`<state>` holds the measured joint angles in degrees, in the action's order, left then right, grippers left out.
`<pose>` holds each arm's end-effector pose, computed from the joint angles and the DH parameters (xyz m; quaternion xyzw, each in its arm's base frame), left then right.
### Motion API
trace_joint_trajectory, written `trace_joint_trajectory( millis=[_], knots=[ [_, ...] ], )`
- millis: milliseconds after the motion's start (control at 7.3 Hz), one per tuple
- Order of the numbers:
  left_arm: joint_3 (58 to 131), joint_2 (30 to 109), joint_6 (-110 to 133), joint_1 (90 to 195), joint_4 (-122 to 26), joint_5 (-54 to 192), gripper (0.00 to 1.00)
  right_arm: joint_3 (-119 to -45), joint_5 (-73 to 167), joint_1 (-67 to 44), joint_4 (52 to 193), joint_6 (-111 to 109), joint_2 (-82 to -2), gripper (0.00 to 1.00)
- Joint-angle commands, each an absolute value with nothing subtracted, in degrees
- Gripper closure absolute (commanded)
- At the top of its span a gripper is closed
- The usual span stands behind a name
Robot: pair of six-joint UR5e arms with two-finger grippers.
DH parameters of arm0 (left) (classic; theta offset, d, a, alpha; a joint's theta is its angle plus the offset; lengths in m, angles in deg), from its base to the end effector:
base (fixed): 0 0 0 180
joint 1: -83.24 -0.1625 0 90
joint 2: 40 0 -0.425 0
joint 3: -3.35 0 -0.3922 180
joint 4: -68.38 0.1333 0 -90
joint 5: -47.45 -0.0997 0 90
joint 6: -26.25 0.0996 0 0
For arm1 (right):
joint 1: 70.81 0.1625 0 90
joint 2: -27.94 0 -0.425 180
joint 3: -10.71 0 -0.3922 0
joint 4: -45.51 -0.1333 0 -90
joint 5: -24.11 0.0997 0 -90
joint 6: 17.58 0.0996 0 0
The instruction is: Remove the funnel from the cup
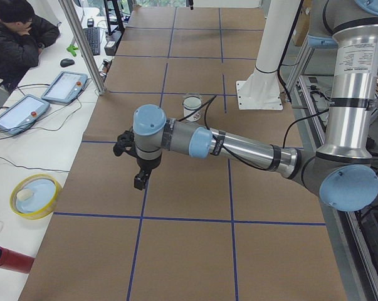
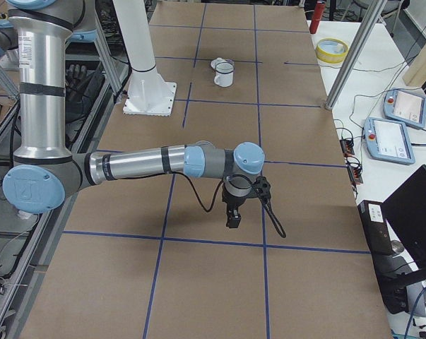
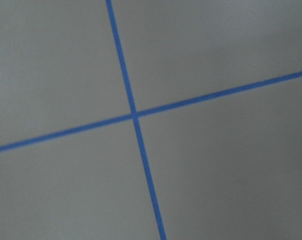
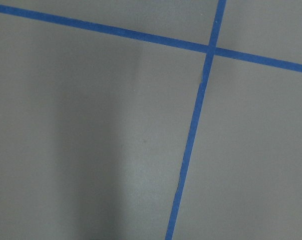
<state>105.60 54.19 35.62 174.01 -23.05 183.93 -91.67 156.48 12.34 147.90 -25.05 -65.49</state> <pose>-0.0681 -0.5223 0.5100 0.1766 0.3757 0.1292 0.9006 0.0112 -0.4617 0.6052 -0.0260 -0.3614 -0.1054 0.9261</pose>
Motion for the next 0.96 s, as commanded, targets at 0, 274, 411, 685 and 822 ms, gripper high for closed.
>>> trace_joint_trajectory(
  millis=[0, 274, 411, 685, 822],
  knots=[
    [106.26, 55.63, 31.65, 174.12, -33.42, 184.38, 0.0, -91.6, 156.48, 12.34, 147.9, -25.05, -65.49, 0.0],
    [106.45, 55.27, 13.12, 168.02, -48.77, 183.51, 0.0, -91.6, 156.48, 12.34, 147.9, -25.05, -65.49, 0.0],
    [106.36, 55.53, 9.32, 161.53, -50.34, 183.94, 0.0, -91.6, 156.48, 12.34, 147.9, -25.05, -65.49, 0.0],
    [109.24, 57.1, -7.85, 150.09, -50.53, 182.11, 0.0, -91.68, 156.48, 12.34, 147.9, -25.05, -65.4, 0.0],
    [112.22, 57.9, -18.99, 143.08, -50.27, 176.87, 0.0, -91.6, 156.48, 12.34, 147.9, -25.05, -65.48, 0.0]
  ],
)
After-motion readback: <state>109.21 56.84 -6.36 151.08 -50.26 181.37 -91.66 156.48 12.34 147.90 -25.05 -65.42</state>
